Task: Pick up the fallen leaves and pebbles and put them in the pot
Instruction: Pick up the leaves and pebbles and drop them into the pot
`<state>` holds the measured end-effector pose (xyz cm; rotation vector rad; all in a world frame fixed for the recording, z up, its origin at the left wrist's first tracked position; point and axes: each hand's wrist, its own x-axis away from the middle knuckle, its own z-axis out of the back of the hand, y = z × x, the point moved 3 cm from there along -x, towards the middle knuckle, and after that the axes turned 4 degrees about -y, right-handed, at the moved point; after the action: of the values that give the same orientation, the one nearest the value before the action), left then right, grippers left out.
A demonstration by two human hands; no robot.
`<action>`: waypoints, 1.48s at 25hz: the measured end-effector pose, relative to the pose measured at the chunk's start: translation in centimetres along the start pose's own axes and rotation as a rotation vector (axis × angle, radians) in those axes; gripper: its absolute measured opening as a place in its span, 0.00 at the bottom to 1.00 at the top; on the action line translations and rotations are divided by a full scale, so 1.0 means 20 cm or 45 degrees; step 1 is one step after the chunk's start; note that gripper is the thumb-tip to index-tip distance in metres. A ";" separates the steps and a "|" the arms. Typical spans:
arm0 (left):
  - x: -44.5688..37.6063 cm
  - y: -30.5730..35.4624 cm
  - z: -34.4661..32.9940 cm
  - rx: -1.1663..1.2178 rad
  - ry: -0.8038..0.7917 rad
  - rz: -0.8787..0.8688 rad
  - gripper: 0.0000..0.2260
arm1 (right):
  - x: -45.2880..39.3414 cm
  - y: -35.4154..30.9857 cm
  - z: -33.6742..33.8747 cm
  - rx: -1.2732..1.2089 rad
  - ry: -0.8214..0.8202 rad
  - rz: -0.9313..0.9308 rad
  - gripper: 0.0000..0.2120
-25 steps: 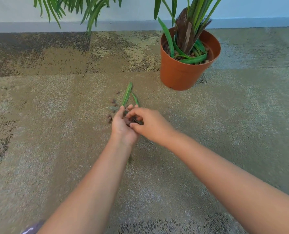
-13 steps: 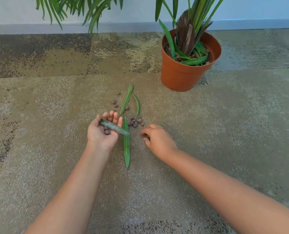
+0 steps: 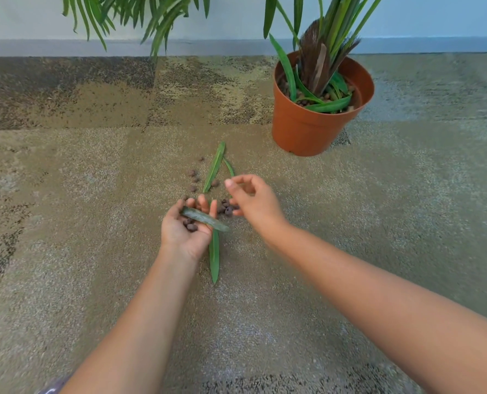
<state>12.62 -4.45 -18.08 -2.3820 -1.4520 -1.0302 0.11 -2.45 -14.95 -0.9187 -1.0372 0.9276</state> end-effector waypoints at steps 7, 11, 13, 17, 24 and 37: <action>-0.01 0.07 0.04 -0.109 0.047 -0.083 0.15 | -0.07 0.15 0.01 1.094 -0.252 0.317 0.20; -0.02 0.04 0.07 -0.130 0.030 -0.059 0.16 | -0.07 0.19 0.00 1.040 -0.173 0.251 0.19; -0.02 0.02 0.07 -0.138 0.016 -0.049 0.17 | -0.05 0.20 0.02 0.986 -0.105 0.227 0.18; -0.02 0.01 0.08 -0.125 0.011 -0.046 0.17 | -0.06 0.15 0.01 1.270 -0.188 0.383 0.18; -0.01 -0.02 0.10 -0.133 0.011 -0.030 0.17 | -0.06 0.14 0.02 1.394 -0.283 0.383 0.11; 0.03 -0.12 -0.06 -0.177 0.023 0.043 0.16 | 0.13 -0.13 0.03 0.093 -0.120 0.065 0.08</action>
<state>10.13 -3.37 -17.37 -2.4750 -1.3714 -1.1777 0.68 -0.79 -11.68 -0.8505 -1.0568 1.0536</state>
